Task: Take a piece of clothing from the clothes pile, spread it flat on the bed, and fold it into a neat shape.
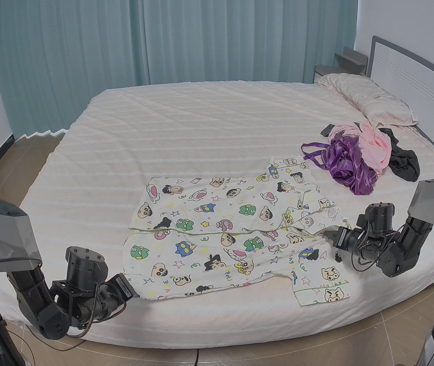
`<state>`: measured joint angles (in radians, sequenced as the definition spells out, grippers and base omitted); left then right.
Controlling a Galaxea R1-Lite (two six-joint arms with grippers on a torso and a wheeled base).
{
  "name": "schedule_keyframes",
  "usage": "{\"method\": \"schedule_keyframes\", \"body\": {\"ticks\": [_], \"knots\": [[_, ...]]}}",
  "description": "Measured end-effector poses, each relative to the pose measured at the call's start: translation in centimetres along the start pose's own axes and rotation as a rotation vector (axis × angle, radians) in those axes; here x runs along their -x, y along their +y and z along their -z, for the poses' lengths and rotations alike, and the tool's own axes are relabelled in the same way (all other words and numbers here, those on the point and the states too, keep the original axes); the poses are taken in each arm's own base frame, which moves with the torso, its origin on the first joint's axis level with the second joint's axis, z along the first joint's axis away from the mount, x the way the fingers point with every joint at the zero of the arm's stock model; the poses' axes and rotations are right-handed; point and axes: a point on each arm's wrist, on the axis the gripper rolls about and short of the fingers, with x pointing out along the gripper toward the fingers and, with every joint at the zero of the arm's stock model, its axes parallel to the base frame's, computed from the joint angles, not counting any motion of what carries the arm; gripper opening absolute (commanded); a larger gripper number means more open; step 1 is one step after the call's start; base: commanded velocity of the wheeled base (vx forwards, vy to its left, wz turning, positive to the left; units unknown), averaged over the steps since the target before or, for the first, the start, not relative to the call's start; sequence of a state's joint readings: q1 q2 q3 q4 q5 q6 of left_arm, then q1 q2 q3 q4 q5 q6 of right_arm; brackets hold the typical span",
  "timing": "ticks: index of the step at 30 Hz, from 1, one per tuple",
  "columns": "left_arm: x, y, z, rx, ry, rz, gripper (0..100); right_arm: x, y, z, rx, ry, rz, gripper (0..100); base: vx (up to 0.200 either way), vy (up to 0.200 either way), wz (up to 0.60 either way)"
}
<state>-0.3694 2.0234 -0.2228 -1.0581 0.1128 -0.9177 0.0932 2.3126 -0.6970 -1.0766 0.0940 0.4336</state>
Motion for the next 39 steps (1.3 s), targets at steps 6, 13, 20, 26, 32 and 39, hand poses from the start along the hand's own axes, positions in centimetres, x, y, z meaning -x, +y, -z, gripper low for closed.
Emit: {"method": "schedule_keyframes", "body": {"ticks": [6, 13, 20, 26, 32, 39], "knots": [[-0.2, 0.0, 0.0, 0.000, 0.003, -0.003, 0, 1.0, -0.9, -0.3, -0.016, -0.006, 0.029, 100, 0.000, 0.000, 0.00], [-0.2, 0.0, 0.1, 0.000, 0.006, -0.003, 0, 3.9, -1.6, -0.5, -0.044, -0.013, 0.059, 100, 0.000, 0.000, 0.00], [-0.2, 0.0, 0.1, 0.000, 0.008, -0.003, 0, 6.4, -2.4, -0.2, -0.077, -0.036, 0.060, 100, 0.000, 0.000, 0.00], [-0.2, 0.0, 0.1, -0.002, 0.009, -0.003, 0, 9.0, -2.6, 2.8, -0.067, 0.101, -0.007, 100, 0.000, 0.000, 0.00], [-0.2, 0.0, 0.1, -0.008, 0.005, -0.003, 0, 10.2, -2.7, 5.4, 0.007, 0.210, -0.052, 100, 0.000, 0.000, 0.00], [-0.2, -0.2, 0.1, -0.010, 0.001, 0.001, 0, 9.6, -2.8, 6.6, 0.038, 0.203, -0.078, 100, 0.000, 0.000, 0.00]]}}
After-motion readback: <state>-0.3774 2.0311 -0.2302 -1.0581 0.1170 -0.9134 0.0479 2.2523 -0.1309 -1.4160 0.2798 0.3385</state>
